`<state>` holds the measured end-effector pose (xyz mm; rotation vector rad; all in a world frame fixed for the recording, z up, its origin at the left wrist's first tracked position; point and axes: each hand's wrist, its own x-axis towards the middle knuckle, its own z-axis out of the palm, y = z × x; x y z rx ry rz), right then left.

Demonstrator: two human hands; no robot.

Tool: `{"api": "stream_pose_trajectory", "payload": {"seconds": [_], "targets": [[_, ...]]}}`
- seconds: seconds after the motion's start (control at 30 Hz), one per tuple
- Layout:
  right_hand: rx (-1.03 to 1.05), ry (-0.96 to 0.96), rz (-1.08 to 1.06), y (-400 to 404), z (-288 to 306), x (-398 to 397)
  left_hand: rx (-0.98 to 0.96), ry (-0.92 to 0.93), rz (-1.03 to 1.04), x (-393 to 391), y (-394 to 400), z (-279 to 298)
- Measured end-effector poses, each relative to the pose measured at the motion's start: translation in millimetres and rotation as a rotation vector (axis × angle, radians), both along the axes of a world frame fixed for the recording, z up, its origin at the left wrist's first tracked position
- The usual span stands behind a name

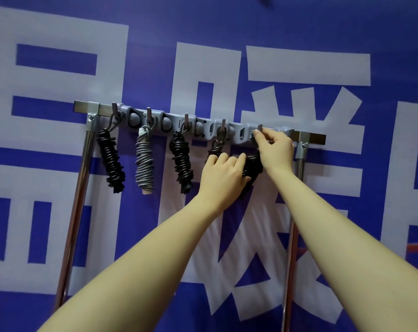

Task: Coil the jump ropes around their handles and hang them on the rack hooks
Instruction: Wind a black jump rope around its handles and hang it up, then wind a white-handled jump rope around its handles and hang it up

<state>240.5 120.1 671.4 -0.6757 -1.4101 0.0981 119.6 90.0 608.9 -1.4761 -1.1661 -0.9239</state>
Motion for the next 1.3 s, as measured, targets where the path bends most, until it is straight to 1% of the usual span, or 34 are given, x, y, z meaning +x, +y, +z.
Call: {"api": "stream_pose_trajectory", "payload": {"seconds": [0.17, 0.27, 0.4, 0.53, 0.67, 0.73, 0.93, 1.2, 1.3], "targets": [[-0.037, -0.084, -0.077, -17, -22, 14, -0.027, -0.033, -0.089, -7, -28, -13], [-0.045, -0.135, -0.121, -39, -45, 24, -0.059, -0.092, -0.111, -12, -54, -23], [-0.074, -0.266, -0.171, -75, -83, 33, -0.155, -0.179, -0.13, -15, -94, -42], [-0.092, -0.393, -0.158, -111, -127, 35, -0.255, -0.229, -0.138, -20, -132, -72], [-0.152, -0.462, -0.145, -143, -175, 33, -0.334, -0.275, -0.13, -22, -166, -110], [-0.184, -0.495, -0.123, -152, -199, 30, -0.368, -0.297, -0.119, -24, -179, -132], [-0.346, -0.565, -0.038, -164, -281, 15, -0.584, -0.381, -0.039, -34, -194, -213], [-0.622, -0.717, 0.015, -141, -417, -2, -0.876, -0.51, 0.049, -55, -178, -355], [-0.721, -0.762, 0.026, -129, -474, -5, -0.952, -0.533, 0.04, -62, -167, -412]]}}
